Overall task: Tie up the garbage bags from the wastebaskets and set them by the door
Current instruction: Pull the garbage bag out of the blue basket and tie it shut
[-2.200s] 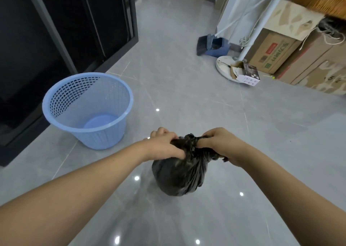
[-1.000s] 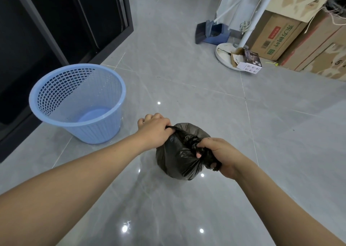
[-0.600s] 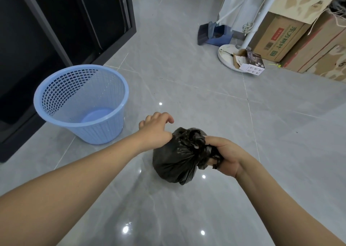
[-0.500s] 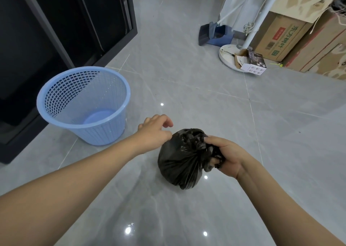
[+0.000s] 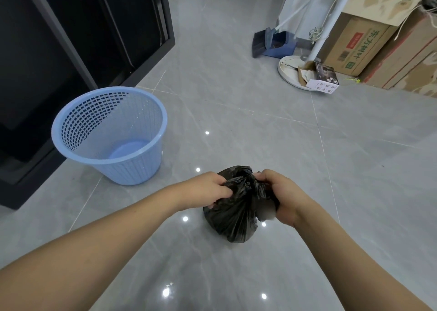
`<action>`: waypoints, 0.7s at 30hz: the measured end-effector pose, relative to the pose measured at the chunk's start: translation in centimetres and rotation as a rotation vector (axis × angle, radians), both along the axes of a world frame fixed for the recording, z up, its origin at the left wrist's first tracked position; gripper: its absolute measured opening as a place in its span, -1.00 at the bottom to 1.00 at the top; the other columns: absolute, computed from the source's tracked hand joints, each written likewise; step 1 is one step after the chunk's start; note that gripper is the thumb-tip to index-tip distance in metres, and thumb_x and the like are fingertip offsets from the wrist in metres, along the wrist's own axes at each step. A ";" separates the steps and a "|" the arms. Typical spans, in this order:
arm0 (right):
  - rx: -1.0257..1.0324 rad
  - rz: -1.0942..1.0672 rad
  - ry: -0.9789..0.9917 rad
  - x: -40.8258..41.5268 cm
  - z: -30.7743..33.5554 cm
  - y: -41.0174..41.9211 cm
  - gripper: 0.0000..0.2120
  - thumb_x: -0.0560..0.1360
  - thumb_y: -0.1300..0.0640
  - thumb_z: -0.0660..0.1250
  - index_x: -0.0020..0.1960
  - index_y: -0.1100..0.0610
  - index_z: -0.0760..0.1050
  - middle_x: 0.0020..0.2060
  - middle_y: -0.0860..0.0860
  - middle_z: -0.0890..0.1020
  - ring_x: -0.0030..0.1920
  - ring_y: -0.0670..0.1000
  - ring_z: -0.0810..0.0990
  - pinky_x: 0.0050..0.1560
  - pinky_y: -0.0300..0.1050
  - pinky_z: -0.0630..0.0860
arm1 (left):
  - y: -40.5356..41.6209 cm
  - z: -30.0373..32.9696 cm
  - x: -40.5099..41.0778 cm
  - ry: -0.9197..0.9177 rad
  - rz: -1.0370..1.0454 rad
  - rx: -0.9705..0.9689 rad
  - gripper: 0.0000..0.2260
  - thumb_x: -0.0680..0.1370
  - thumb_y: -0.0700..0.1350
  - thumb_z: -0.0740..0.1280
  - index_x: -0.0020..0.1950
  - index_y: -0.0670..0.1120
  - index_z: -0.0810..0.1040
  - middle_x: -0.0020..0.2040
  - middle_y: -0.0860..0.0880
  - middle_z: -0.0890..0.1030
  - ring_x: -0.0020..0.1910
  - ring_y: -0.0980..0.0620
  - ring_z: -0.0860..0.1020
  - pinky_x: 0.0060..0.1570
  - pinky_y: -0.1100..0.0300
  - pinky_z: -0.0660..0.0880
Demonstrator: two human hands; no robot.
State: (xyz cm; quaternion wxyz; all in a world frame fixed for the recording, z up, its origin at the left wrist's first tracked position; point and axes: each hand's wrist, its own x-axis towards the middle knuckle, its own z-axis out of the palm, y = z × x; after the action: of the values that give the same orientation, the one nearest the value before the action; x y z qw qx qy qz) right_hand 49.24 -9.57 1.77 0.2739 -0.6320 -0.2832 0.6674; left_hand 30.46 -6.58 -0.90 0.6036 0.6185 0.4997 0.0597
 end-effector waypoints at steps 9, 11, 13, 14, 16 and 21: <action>0.479 0.274 -1.183 4.4 -5.5 -1.2 -0.59 0.60 -0.15 0.13 -0.20 0.16 0.43 -0.21 0.05 0.49 -0.21 0.13 0.50 -0.17 0.02 0.46 | 1.8 -2.2 -5.9 0.614 -0.015 0.341 -0.70 0.57 -0.01 0.09 -0.30 -0.10 0.40 -0.28 -0.06 0.50 -0.28 -0.03 0.46 -0.27 0.11 0.36; 0.493 0.434 -1.190 4.2 -5.5 -1.1 -0.51 0.57 -0.24 0.08 -0.26 0.13 0.43 -0.26 0.01 0.49 -0.24 0.08 0.51 -0.21 -0.01 0.46 | 1.7 -2.6 -5.7 0.480 0.097 0.305 -0.68 0.57 0.02 0.09 -0.31 -0.11 0.38 -0.28 -0.05 0.49 -0.27 -0.02 0.47 -0.25 0.10 0.36; 0.477 0.620 -1.117 3.7 -5.0 -0.7 -0.44 0.52 -0.35 0.07 -0.35 0.10 0.38 -0.37 -0.04 0.48 -0.34 -0.01 0.47 -0.30 -0.07 0.41 | 1.4 -2.3 -4.8 0.294 0.153 0.204 -0.63 0.57 0.12 0.16 -0.22 -0.12 0.53 -0.22 0.00 0.55 -0.18 0.01 0.53 -0.13 0.11 0.44; 0.444 0.702 -1.084 3.5 -5.0 -0.6 -0.41 0.50 -0.38 0.07 -0.37 0.11 0.35 -0.42 -0.05 0.45 -0.38 -0.04 0.44 -0.33 -0.09 0.37 | 1.3 -2.2 -4.5 0.250 0.132 0.172 -0.59 0.54 0.21 0.21 -0.16 -0.11 0.59 -0.21 0.02 0.57 -0.16 0.04 0.55 -0.09 0.14 0.45; 0.390 0.805 -1.064 3.9 -5.4 -0.6 -0.42 0.49 -0.39 0.08 -0.37 0.10 0.33 -0.46 -0.05 0.42 -0.40 -0.05 0.41 -0.34 -0.10 0.33 | 1.2 -1.9 -4.0 0.249 0.049 0.155 -0.51 0.46 0.33 0.29 -0.19 -0.12 0.58 -0.27 0.00 0.55 -0.26 0.07 0.52 -0.15 0.17 0.43; 0.191 0.516 -0.902 6.4 -6.4 -1.6 -0.43 0.55 -0.27 0.15 -0.45 0.10 0.18 -0.49 0.00 0.32 -0.45 0.00 0.31 -0.34 -0.08 0.25 | 1.5 -2.2 -5.9 0.577 -0.207 0.352 -0.62 0.61 0.14 0.18 -0.25 -0.10 0.47 -0.32 -0.01 0.50 -0.33 0.03 0.45 -0.32 0.16 0.32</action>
State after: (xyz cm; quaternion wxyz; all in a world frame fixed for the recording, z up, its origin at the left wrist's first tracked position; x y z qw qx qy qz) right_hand 55.63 -11.22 -4.58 0.0082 -0.7383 -0.5789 0.3461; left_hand 24.55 -5.10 -3.13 0.3245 0.7519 0.5662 -0.0937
